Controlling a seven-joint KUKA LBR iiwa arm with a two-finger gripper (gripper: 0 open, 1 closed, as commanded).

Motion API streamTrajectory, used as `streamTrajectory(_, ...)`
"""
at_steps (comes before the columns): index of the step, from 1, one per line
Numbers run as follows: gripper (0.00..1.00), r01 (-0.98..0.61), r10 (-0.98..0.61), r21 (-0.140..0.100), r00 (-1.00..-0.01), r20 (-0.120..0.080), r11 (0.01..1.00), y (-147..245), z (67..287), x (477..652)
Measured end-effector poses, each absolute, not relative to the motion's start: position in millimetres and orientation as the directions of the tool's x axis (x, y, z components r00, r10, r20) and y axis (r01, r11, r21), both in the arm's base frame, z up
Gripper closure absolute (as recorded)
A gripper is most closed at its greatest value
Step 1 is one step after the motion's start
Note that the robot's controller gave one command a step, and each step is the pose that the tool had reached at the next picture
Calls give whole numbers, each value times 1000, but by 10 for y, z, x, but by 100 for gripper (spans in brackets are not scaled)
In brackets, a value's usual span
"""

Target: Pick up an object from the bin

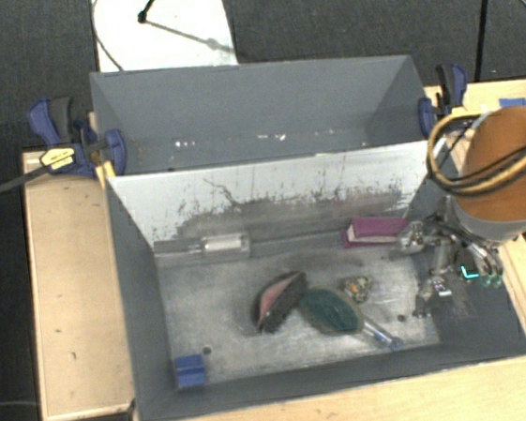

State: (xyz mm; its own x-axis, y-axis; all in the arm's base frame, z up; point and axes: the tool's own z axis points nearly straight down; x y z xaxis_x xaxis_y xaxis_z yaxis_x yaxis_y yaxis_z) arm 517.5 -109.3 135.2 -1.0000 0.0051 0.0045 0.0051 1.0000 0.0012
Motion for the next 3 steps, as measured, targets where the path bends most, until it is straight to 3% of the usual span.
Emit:
streamTrajectory(1,0,-110,-110,1,-994,-8,994,52,708,5105)
streamTrajectory(2,100,-108,-108,-1,-994,-14,994,11,741,5127)
streamTrajectory(3,100,-370,-370,-4,-929,-8,929,-240,2352,4885)
